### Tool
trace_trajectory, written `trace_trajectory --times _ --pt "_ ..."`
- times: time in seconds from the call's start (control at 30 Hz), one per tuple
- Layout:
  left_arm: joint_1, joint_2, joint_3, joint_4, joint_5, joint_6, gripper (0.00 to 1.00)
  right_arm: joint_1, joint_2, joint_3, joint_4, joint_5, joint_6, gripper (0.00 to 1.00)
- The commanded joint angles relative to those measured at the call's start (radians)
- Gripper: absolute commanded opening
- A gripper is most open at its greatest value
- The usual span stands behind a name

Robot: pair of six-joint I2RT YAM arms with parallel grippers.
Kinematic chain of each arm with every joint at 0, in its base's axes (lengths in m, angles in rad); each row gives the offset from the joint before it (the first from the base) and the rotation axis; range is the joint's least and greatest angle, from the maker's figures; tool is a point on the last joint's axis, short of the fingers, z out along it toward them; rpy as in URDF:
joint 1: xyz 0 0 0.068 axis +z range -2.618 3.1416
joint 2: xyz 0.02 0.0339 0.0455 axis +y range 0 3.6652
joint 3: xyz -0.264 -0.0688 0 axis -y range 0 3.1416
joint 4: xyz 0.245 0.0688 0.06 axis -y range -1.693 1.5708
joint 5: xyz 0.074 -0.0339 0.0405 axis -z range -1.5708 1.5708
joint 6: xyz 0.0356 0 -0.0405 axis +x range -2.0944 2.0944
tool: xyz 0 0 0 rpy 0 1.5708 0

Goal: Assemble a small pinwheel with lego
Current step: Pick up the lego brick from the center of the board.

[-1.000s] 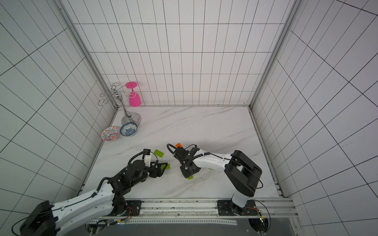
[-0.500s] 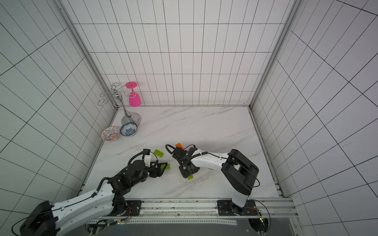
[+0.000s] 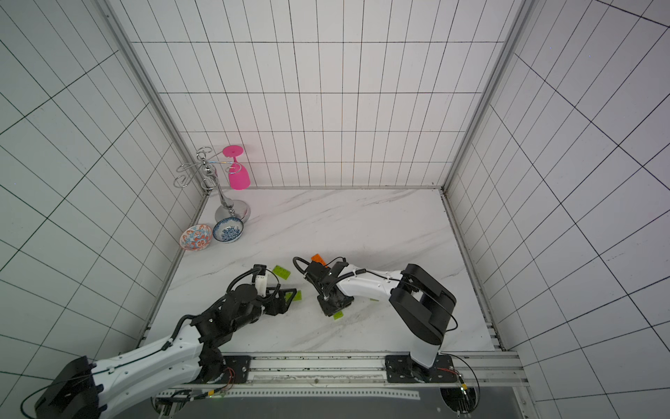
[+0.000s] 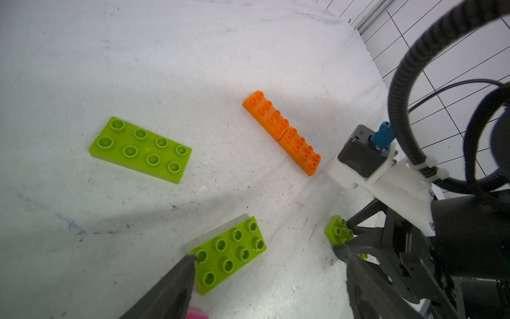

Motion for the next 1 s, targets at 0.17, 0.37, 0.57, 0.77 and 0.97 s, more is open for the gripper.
trace_trajectory --times 0.17,0.37,0.57,0.77,0.97 --pt "0.006 -0.012 -0.011 0.001 -0.016 -0.001 0.87 0.01 0.008 0.048 -0.03 0.014 0.019 0.37" --pt "0.009 -0.006 0.001 0.002 -0.014 0.0 0.87 0.01 -0.023 0.041 -0.03 0.008 0.006 0.31" --pt "0.011 0.053 0.079 0.005 -0.045 0.007 0.95 -0.045 -0.094 0.051 -0.08 -0.023 -0.083 0.2" --pt "0.065 0.227 0.252 0.003 -0.027 0.038 0.98 -0.211 -0.168 0.113 -0.085 -0.108 -0.188 0.0" --pt "0.179 0.395 0.333 0.148 0.149 -0.01 0.97 -0.295 -0.171 0.226 0.026 -0.113 -0.277 0.0"
